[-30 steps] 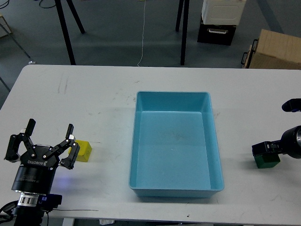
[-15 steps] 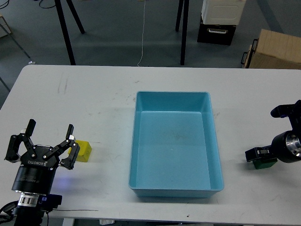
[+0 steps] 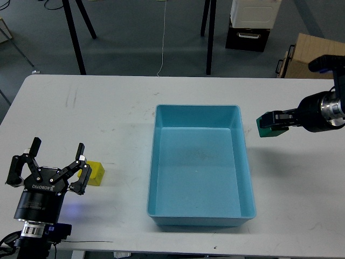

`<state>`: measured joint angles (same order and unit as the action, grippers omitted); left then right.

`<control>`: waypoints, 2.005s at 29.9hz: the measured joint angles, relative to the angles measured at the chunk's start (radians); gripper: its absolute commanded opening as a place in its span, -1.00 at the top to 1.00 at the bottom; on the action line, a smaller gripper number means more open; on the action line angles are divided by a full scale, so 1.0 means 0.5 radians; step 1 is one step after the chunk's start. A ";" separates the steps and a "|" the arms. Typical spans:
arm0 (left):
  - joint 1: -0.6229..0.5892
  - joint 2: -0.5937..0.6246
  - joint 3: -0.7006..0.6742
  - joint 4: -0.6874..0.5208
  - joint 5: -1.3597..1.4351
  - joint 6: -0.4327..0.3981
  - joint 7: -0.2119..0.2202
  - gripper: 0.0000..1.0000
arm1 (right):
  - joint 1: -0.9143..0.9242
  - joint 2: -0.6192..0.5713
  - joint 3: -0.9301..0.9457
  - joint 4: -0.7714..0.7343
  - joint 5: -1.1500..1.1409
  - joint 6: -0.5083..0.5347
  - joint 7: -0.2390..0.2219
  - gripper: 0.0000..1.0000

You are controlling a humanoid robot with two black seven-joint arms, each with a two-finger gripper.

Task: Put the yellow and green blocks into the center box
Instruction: 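Lift the green cube and carry it over the blue bin, then release the green cube into the bin and raise the right gripper, then withdraw the right arm and lift the left gripper away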

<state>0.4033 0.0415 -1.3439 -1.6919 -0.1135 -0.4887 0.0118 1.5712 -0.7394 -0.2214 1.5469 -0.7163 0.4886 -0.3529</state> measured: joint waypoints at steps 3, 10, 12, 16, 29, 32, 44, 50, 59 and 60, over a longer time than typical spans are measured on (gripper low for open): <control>0.003 0.000 0.000 0.000 0.000 0.000 0.001 -1.00 | 0.098 0.345 -0.146 -0.158 0.071 0.000 0.000 1.00; -0.007 0.000 0.000 0.000 0.000 0.000 0.001 -1.00 | 0.014 1.092 -0.363 -0.536 0.091 -0.001 0.001 0.63; -0.008 0.000 0.000 0.000 0.000 0.000 0.001 -1.00 | -0.026 1.233 -0.401 -0.629 0.092 -0.016 0.003 0.36; -0.002 0.001 0.000 0.000 0.000 0.000 0.001 -1.00 | -0.059 1.368 -0.427 -0.699 0.095 -0.030 0.011 -1.00; 0.000 0.003 0.000 0.000 0.000 0.000 0.001 -1.00 | -0.008 1.138 -0.290 -0.742 0.319 -0.027 0.008 -0.99; -0.004 0.005 0.000 0.000 0.000 0.000 0.001 -1.00 | 0.024 0.973 -0.042 -0.871 0.506 -0.023 0.008 -0.99; -0.030 0.010 0.001 0.000 0.006 0.000 0.004 -1.00 | -0.708 0.686 1.926 -1.531 0.900 -0.017 0.022 -0.99; -0.045 0.018 0.001 0.016 0.006 0.000 0.005 -1.00 | -1.279 0.616 2.776 -1.486 1.384 -0.005 0.014 -1.00; -0.087 0.031 -0.007 0.015 0.000 0.000 0.013 -1.00 | -2.551 0.545 3.709 -0.681 1.787 -0.018 0.011 -1.00; -0.102 0.031 -0.007 0.015 -0.001 0.000 0.013 -1.00 | -2.730 0.565 3.797 -0.560 1.820 -0.019 0.013 -1.00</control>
<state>0.3524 0.0569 -1.3476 -1.6845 -0.1140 -0.4887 0.0182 0.2063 -0.4567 1.6773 1.2666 0.1935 0.4791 -0.3464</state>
